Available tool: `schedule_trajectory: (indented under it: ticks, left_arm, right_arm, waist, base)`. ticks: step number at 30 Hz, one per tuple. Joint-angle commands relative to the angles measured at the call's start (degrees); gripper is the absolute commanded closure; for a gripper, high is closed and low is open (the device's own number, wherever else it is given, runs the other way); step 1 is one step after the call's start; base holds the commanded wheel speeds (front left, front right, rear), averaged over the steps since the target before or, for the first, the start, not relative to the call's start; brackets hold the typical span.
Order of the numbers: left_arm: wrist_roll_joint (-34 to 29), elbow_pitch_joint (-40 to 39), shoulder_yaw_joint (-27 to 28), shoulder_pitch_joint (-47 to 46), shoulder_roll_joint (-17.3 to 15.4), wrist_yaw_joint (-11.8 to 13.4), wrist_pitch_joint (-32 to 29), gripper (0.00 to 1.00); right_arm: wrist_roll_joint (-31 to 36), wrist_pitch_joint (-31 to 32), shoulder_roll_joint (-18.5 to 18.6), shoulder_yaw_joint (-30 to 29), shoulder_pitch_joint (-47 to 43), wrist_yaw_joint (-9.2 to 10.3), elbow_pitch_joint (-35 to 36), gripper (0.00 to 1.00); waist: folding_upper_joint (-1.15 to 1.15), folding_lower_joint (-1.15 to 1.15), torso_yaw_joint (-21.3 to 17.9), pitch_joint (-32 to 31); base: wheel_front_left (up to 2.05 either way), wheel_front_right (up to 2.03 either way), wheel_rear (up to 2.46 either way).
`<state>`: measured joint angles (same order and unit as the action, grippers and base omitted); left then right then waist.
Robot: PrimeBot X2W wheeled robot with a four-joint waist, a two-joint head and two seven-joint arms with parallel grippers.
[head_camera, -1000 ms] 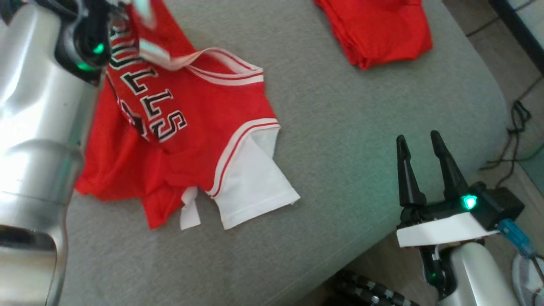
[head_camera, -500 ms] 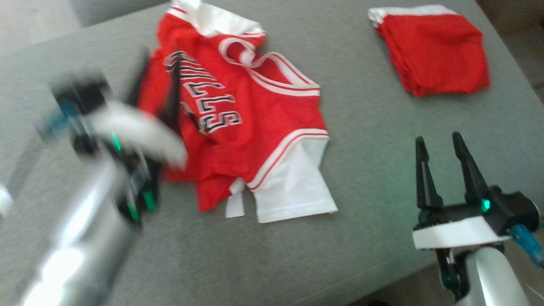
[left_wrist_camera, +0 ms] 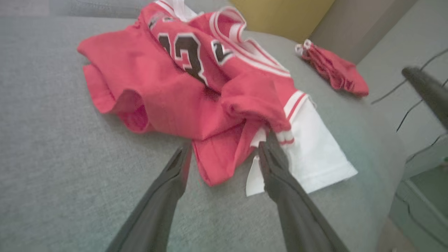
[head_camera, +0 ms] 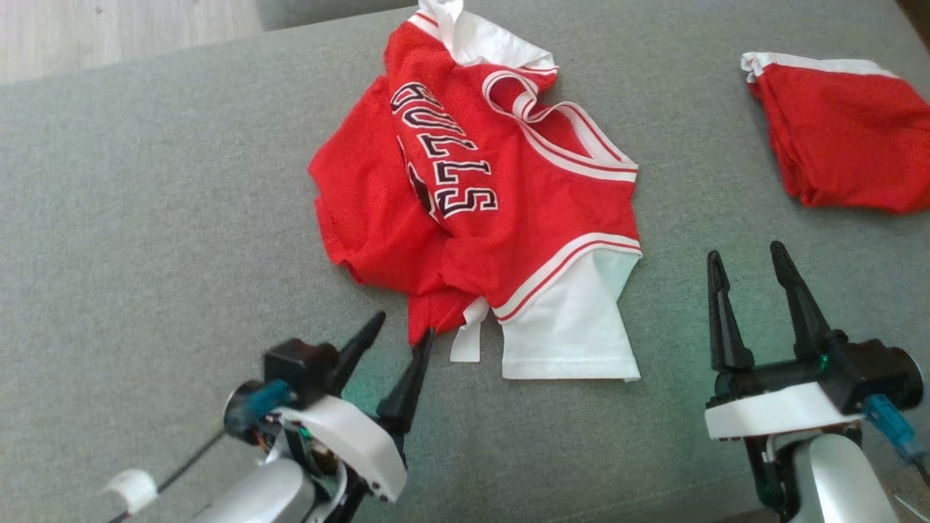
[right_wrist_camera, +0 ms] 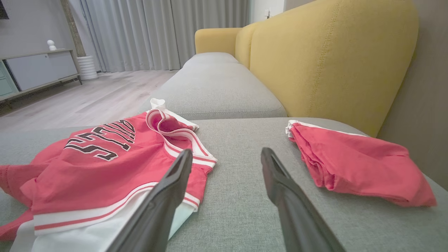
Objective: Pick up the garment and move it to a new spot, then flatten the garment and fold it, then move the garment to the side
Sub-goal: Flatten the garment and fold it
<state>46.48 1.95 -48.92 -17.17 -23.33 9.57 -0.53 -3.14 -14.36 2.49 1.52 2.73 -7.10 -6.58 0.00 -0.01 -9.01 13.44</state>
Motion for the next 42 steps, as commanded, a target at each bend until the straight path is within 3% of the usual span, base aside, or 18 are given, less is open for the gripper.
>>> schedule_trajectory:
  ticks: [1,8,19,20,21,22,24,25,33,36,42]
  left_arm:
    - [-1.2,-0.5,0.9,-2.1,-1.4,0.1,-0.4,0.00]
    - [-4.8,6.5,-2.7,-5.5,-0.2,-1.0,-2.2,0.00]
    - [-6.5,11.5,-3.3,-7.8,0.3,-1.1,-1.3,0.00]
    - [-6.6,11.8,-3.5,-8.1,0.5,-1.2,-1.4,0.15]
    - [-6.6,11.8,-3.5,-8.1,0.5,-1.2,-1.4,0.15]
    - [-6.6,12.2,-3.6,-8.4,0.7,-1.2,-1.5,0.48]
    - [-6.7,13.1,-3.7,-9.0,1.2,-1.4,-1.5,0.77]
    - [-6.8,13.6,-3.9,-9.4,1.5,-1.6,-1.5,1.00]
    - [-6.2,14.1,-3.7,-9.7,1.3,-2.3,-0.9,1.00]
    - [-5.3,10.6,-2.8,-7.0,-1.7,-1.0,-1.3,1.00]
    - [-4.0,-0.6,-2.3,0.7,-11.1,2.5,-4.9,1.00]
  right_arm:
    - [0.4,-0.6,0.4,1.5,0.8,-0.39,1.5,0.00]
    - [0.1,-0.6,0.4,2.5,1.6,-0.39,1.5,0.00]
    - [-1.0,-0.6,0.4,2.3,1.5,-0.39,1.5,0.00]
    - [-1.1,-0.6,0.4,2.3,1.6,-0.39,1.5,0.00]
    - [-1.1,-0.6,0.4,2.3,1.6,-0.39,1.5,0.00]
    - [-1.2,-0.6,0.4,2.3,1.6,-0.39,1.5,0.00]
    - [-1.4,-0.6,0.4,2.3,1.6,-0.39,1.5,0.00]
    - [-1.5,-0.6,0.4,2.3,1.6,-0.39,1.5,0.00]
    - [-1.7,-0.6,0.4,1.0,0.5,-0.39,1.1,0.00]
    - [-1.8,-0.6,0.4,0.1,-0.7,-0.39,0.9,0.00]
    - [-1.0,-0.6,0.4,-0.7,-2.3,-0.39,0.3,0.00]
  waist:
    - [0.00,0.01,0.1,0.3]
    - [0.00,0.01,-2.0,2.1]
    - [0.00,0.01,-4.7,2.6]
    - [0.00,0.01,-4.8,2.6]
    - [0.00,0.01,-4.8,2.6]
    - [0.00,0.01,-4.9,2.7]
    - [0.00,0.01,-5.0,2.8]
    - [0.00,0.01,-5.0,2.8]
    - [0.00,0.01,-3.6,1.1]
    - [0.00,0.01,-1.8,-0.4]
    - [0.00,0.01,3.0,-3.1]
  base:
    - [0.00,0.00,0.00]
    - [0.00,0.00,0.00]
    - [0.00,0.00,0.00]
    - [0.00,0.00,0.00]
    - [0.00,0.00,0.00]
    - [0.00,0.00,0.00]
    - [0.00,0.00,0.00]
    - [0.00,0.00,0.00]
    - [0.00,0.00,0.00]
    - [0.00,0.00,0.00]
    - [0.00,0.00,0.00]
